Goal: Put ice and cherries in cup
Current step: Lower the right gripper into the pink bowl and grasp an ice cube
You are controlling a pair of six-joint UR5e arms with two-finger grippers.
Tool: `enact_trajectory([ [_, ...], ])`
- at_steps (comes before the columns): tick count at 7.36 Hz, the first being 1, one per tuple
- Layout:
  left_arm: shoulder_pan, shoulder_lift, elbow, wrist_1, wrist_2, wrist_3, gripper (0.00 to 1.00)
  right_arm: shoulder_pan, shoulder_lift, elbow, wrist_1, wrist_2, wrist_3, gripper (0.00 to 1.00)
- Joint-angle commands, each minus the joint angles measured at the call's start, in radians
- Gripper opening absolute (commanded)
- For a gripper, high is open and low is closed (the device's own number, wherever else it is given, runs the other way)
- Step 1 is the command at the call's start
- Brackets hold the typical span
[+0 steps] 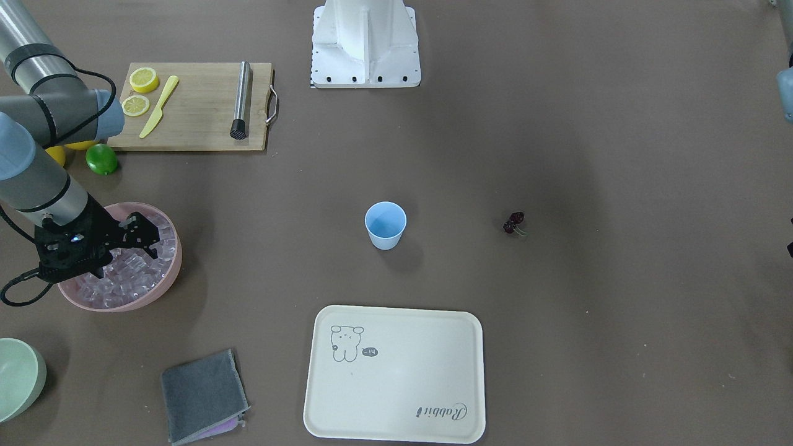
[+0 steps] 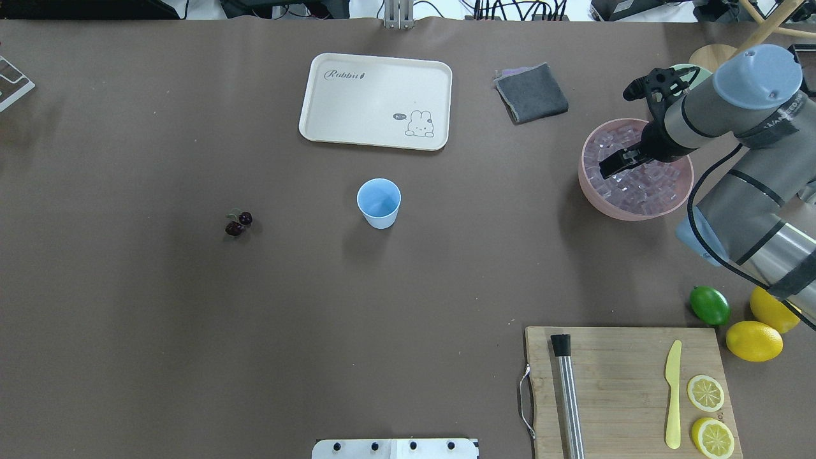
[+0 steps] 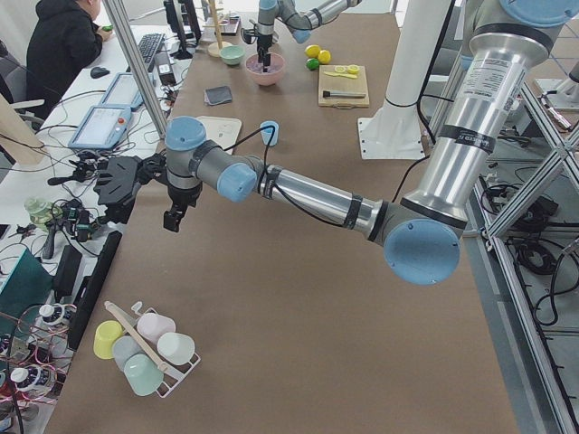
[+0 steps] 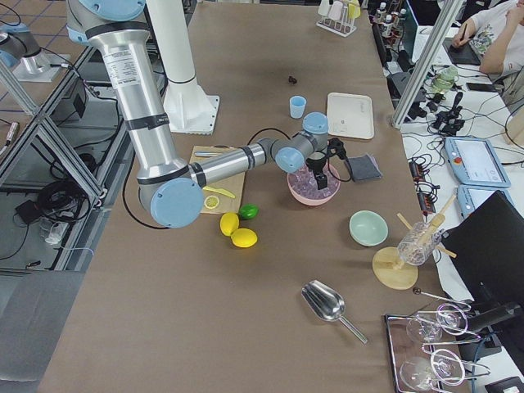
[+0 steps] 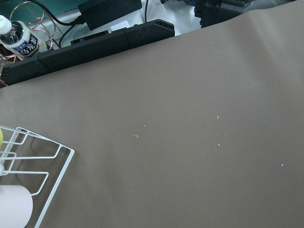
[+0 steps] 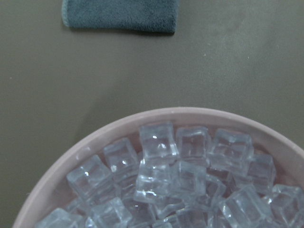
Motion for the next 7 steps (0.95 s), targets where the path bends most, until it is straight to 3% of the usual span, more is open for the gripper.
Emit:
enact_trajectory([
  [1,0.004,-0.009,0.02,-0.002,0.0,0.0,0.98,-0.002,-0.011,-0.003,0.015,-0.004,0.003,0.86],
  [5,0.004,-0.018,0.095,-0.078,0.0,0.0,0.98,-0.002,-0.028,0.061,0.008,0.001,0.072,0.15],
  [7,0.004,-0.011,0.098,-0.085,0.0,0.0,0.98,-0.008,-0.047,0.049,0.013,-0.012,0.069,0.15],
])
